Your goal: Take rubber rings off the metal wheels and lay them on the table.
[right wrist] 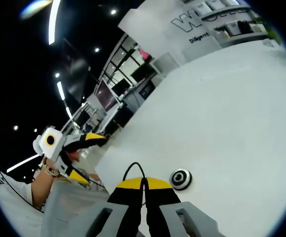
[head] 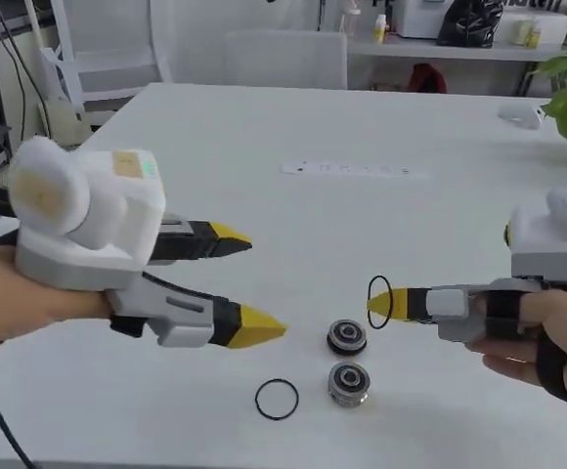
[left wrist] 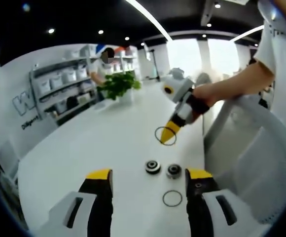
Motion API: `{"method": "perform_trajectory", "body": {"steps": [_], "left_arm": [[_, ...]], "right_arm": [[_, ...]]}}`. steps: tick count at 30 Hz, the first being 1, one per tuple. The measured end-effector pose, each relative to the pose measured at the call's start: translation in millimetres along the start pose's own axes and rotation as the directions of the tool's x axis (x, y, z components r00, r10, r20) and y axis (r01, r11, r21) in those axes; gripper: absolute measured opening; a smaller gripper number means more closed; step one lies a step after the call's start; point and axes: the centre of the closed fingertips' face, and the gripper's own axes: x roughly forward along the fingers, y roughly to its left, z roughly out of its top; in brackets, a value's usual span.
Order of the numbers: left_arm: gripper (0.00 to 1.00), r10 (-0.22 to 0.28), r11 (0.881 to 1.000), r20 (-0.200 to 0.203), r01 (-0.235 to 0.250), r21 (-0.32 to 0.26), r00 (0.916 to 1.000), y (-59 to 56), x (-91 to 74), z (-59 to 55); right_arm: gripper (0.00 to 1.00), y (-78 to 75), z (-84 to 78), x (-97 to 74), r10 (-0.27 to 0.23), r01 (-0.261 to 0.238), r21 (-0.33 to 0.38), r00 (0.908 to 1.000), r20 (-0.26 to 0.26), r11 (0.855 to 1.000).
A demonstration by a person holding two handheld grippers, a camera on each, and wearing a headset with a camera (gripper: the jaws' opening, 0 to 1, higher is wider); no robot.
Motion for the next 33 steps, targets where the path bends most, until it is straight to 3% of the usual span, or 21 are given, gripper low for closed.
{"method": "perform_trajectory", "body": {"steps": [5,15,25,33], "left_arm": [[0.63,0.043,0.999,0.010,-0.043,-0.018,0.9990,3.8,-19.3,-4.2],[0.65,0.116,0.990,-0.018,-0.117,-0.081,0.9931,1.0,-44.5,-32.7],[0.67,0.148,0.977,-0.037,-0.152,-0.152,0.9883,-8.4,-50.8,-58.3],[0.73,0.166,0.970,-0.053,-0.172,-0.171,0.9848,-13.1,-48.6,-68.6]], "right_arm": [[0.00,4.1,3.1,-0.2,0.017,-0.017,0.005,0.9997,0.015,1.000],[0.00,9.7,7.2,-1.6,0.038,-0.038,0.008,0.9986,0.036,0.999],[0.00,12.1,9.8,-4.0,0.045,-0.045,0.014,0.9976,0.054,0.999],[0.00,15.6,9.6,-4.5,0.052,-0.053,0.013,0.9972,0.054,0.999]]}}
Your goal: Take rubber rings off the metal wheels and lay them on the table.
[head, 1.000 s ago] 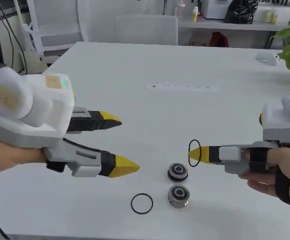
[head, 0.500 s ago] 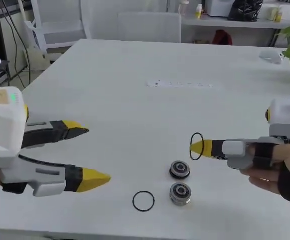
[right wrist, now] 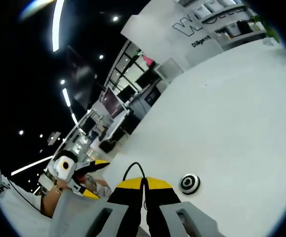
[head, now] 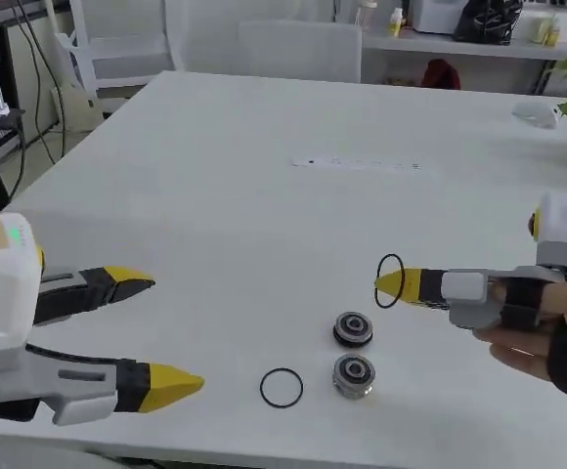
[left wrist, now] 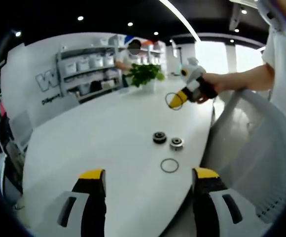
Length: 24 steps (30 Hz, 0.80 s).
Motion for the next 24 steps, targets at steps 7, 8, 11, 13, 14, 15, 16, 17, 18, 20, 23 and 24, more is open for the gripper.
{"method": "perform_trajectory", "body": {"steps": [7,8,11,13,14,15,16,17,18,20,23,24], "left_arm": [[0.79,-0.006,1.000,-0.010,0.006,-0.017,0.9999,-6.9,3.0,-6.8],[0.80,-0.004,1.000,-0.012,0.004,-0.016,0.9999,-6.5,2.7,-6.9],[0.81,0.001,1.000,0.002,-0.001,-0.029,1.0000,-5.0,2.5,-4.1],[0.83,-0.003,0.999,-0.005,0.003,-0.036,1.0000,-6.4,3.8,-6.0],[0.83,-0.004,0.999,-0.011,0.004,-0.034,0.9999,-6.9,4.3,-7.3],[0.83,-0.002,1.000,-0.018,0.002,-0.028,0.9998,-6.6,4.6,-8.5],[0.83,0.000,1.000,-0.025,-0.001,-0.024,0.9997,-6.0,4.7,-9.6],[0.84,0.003,1.000,-0.033,-0.004,-0.021,0.9994,-5.5,4.8,-10.9],[0.86,0.003,1.000,-0.039,-0.003,-0.015,0.9993,-5.6,5.0,-11.7],[0.88,-0.004,1.000,-0.039,0.004,-0.012,0.9992,-6.9,5.3,-11.7],[0.87,-0.006,1.000,-0.034,0.005,-0.019,0.9994,-7.1,5.2,-11.3],[0.87,-0.006,1.000,-0.033,0.005,-0.021,0.9994,-6.9,5.1,-11.3]], "right_arm": [[0.00,2.5,0.9,-1.7,0.003,-0.003,0.000,1.0000,0.007,1.000],[0.00,2.8,0.5,-1.7,0.004,-0.004,-0.001,1.0000,0.006,1.000],[0.00,3.8,-1.5,-1.3,0.002,-0.002,-0.005,1.0000,-0.002,1.000],[0.00,4.7,-2.2,-0.9,0.004,-0.004,-0.008,1.0000,-0.005,1.000],[0.00,4.7,-2.7,-0.8,0.003,-0.003,-0.008,1.0000,-0.007,1.000],[0.00,5.0,-3.5,-0.7,0.002,-0.003,-0.012,0.9999,-0.011,1.000],[0.00,5.4,-4.2,-0.5,0.002,-0.003,-0.015,0.9999,-0.015,1.000],[0.00,5.7,-4.8,-0.3,0.001,-0.001,-0.021,0.9998,-0.020,1.000],[0.00,5.4,-5.2,0.0,-0.002,0.001,-0.025,0.9997,-0.024,1.000],[0.00,4.5,-6.0,0.3,-0.005,0.004,-0.027,0.9996,-0.028,1.000],[0.00,4.2,-5.6,-0.3,-0.009,0.008,-0.034,0.9995,-0.031,0.999],[0.00,4.8,-3.4,-1.2,-0.009,0.008,-0.038,0.9997,-0.024,0.999]]}}
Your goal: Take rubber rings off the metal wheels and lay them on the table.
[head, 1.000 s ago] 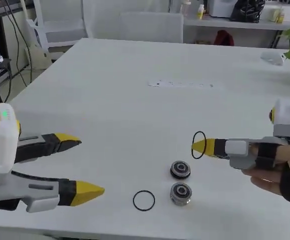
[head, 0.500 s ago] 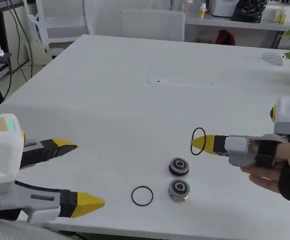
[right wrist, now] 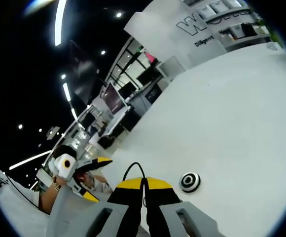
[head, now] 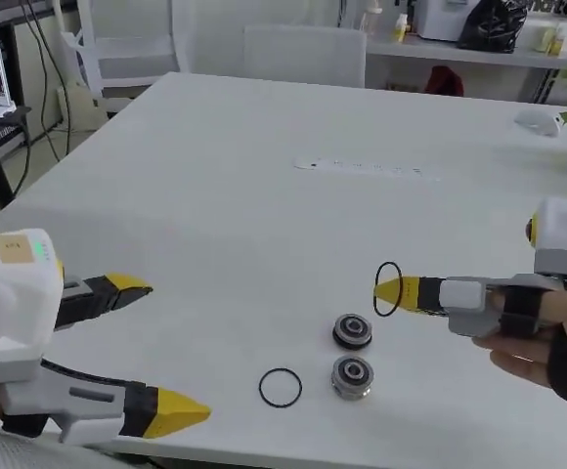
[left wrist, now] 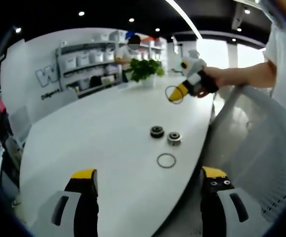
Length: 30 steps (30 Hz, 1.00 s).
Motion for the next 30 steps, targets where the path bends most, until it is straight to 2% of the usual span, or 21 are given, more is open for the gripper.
{"method": "perform_trajectory", "body": {"steps": [5,17,30], "left_arm": [[0.87,-0.015,1.000,0.025,0.015,0.002,0.9996,-2.5,1.1,5.5],[0.88,-0.024,1.000,-0.014,0.024,0.014,0.9996,-2.5,3.4,-2.3],[0.87,-0.019,1.000,-0.017,0.019,0.013,0.9997,-1.8,1.9,-4.0]], "right_arm": [[0.00,-4.1,2.5,-3.1,-0.023,0.023,-0.020,0.9997,0.000,1.000],[0.00,6.0,19.6,2.2,-0.014,0.015,-0.076,0.9999,0.005,0.997],[0.00,17.8,18.7,27.8,-0.003,-0.009,-0.161,0.9973,-0.074,0.987]]}}
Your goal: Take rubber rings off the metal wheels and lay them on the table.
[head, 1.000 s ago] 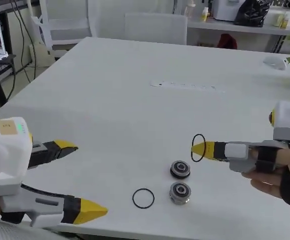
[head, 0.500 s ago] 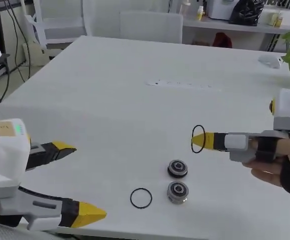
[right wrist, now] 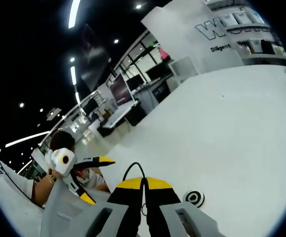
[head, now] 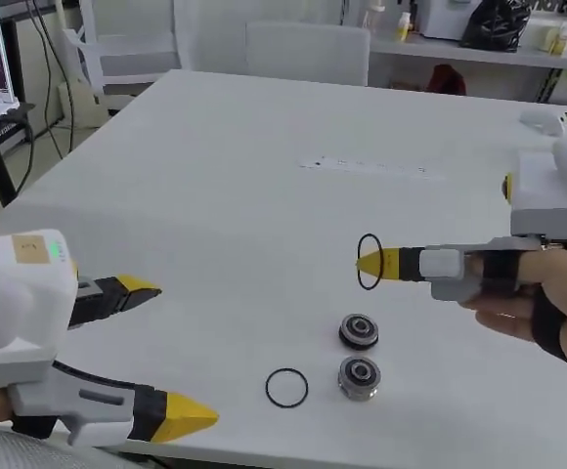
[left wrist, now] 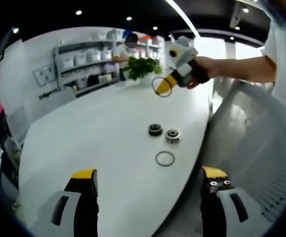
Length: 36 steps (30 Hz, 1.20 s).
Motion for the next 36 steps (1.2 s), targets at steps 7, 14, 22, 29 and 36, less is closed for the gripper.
{"method": "perform_trajectory", "body": {"steps": [7,14,22,29,36], "left_arm": [[0.87,0.000,1.000,0.001,0.000,-0.011,1.0000,0.0,-0.2,-0.5],[0.87,-0.008,1.000,0.009,0.008,-0.025,0.9999,-1.5,-0.2,0.6],[0.88,-0.013,1.000,-0.006,0.013,-0.019,0.9999,-1.9,-0.1,-1.6],[0.88,-0.029,0.999,-0.026,0.028,-0.020,0.9993,-4.8,1.3,-5.3],[0.87,-0.036,0.998,-0.034,0.034,-0.048,0.9988,-5.4,1.4,-9.5]], "right_arm": [[0.00,2.7,-19.8,18.1,-0.006,0.001,-0.051,0.9952,-0.098,0.999],[0.00,5.2,-47.8,39.2,-0.032,-0.005,-0.152,0.9704,-0.239,0.988],[0.00,3.2,-66.8,59.6,-0.036,-0.005,-0.141,0.9589,-0.282,0.990],[0.00,-12.4,-86.3,63.2,-0.090,0.036,-0.171,0.9428,-0.321,0.985],[0.00,-23.0,-94.8,63.8,-0.120,0.064,-0.171,0.9330,-0.339,0.983]]}}
